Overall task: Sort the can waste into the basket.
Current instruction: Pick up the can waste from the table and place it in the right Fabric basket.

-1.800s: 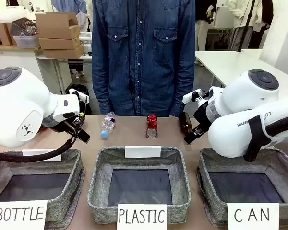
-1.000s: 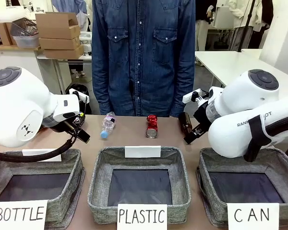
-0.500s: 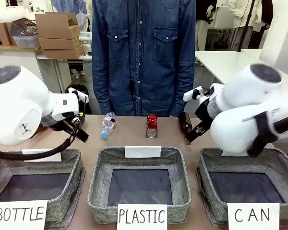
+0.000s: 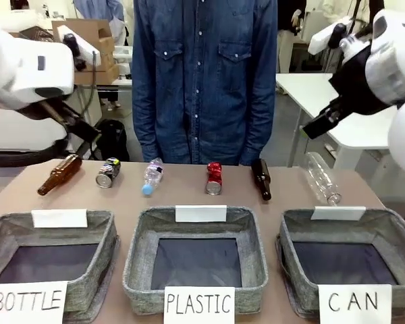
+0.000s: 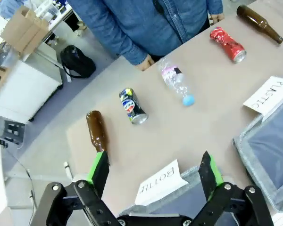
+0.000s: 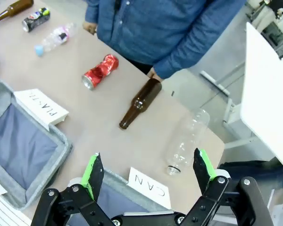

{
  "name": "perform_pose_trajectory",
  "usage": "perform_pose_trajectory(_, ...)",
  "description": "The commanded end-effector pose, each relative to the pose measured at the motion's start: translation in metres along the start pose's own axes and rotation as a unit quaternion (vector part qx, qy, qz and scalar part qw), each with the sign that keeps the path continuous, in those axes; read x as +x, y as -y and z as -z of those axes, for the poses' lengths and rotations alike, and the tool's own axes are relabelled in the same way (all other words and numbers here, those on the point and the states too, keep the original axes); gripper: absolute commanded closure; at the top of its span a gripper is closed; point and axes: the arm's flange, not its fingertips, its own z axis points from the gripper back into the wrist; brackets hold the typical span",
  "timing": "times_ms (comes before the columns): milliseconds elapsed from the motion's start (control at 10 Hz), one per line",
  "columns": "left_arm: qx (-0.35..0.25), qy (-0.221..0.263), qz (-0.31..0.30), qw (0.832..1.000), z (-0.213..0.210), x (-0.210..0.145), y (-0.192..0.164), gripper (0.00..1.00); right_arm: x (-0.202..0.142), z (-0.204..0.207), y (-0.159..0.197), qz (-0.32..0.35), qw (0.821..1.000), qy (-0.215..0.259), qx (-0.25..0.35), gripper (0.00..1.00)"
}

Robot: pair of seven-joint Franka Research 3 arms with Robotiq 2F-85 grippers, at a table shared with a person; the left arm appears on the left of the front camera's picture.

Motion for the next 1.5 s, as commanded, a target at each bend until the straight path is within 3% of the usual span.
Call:
perform_pose_trajectory(0,-0.020,-0.049,-0.026,0.998,0.065,-0.014,-0.008,0.00,-0.007,0.056,-0.005,0.009,0.999,-0.043,0.033,0.00)
perform_pose_trajectory(100,0.000,0.000,0.000,1.000,0.000,0.000,0.000,0.00,0.000,0.000,0.000,0.000,1.000,0.000,0.000,0.00)
perform_pose_trajectory(200,-0.102,-0.025,0.019,0.994,0.000,-0.002,-0.008,0.00,-0.004,-0.005,0.004,0.033,0.998,0.025,0.045,0.00)
perform_pose_trajectory(300,-0.232,-0.031,-0.004,0.972,-0.006,-0.005,-0.021,0.00,-0.007,-0.014,0.014,0.134,0.981,0.040,0.136,0.00)
perform_pose_trajectory(400,-0.343,-0.038,-0.059,0.937,-0.010,-0.006,-0.040,0.00,-0.012,-0.022,0.032,0.241,0.930,0.026,0.276,0.00)
perform_pose_trajectory(500,-0.410,-0.077,-0.169,0.893,-0.015,-0.011,-0.060,0.00,-0.021,-0.023,0.050,0.363,0.875,-0.008,0.318,0.00)
perform_pose_trajectory(600,-0.483,-0.032,-0.200,0.852,-0.017,-0.025,-0.082,0.00,-0.030,-0.022,0.060,0.411,0.841,-0.011,0.352,0.00)
perform_pose_trajectory(800,-0.531,0.066,-0.287,0.795,-0.010,-0.054,-0.114,0.00,-0.047,-0.018,0.075,0.460,0.803,0.013,0.379,0.00)
perform_pose_trajectory(900,-0.530,0.091,-0.359,0.763,0.001,-0.074,-0.134,0.00,-0.060,-0.015,0.086,0.481,0.788,0.033,0.384,0.00)
perform_pose_trajectory(1100,-0.530,0.100,-0.443,0.716,0.027,-0.109,-0.149,0.00,-0.087,-0.010,0.105,0.529,0.755,0.062,0.382,0.00)
perform_pose_trajectory(1300,-0.538,0.090,-0.473,0.692,0.051,-0.118,-0.146,0.00,-0.111,-0.008,0.117,0.571,0.741,0.073,0.346,0.00)
perform_pose_trajectory(1400,-0.538,0.094,-0.445,0.710,0.030,-0.129,-0.165,0.00,-0.083,-0.015,0.129,0.536,0.749,0.056,0.385,0.00)
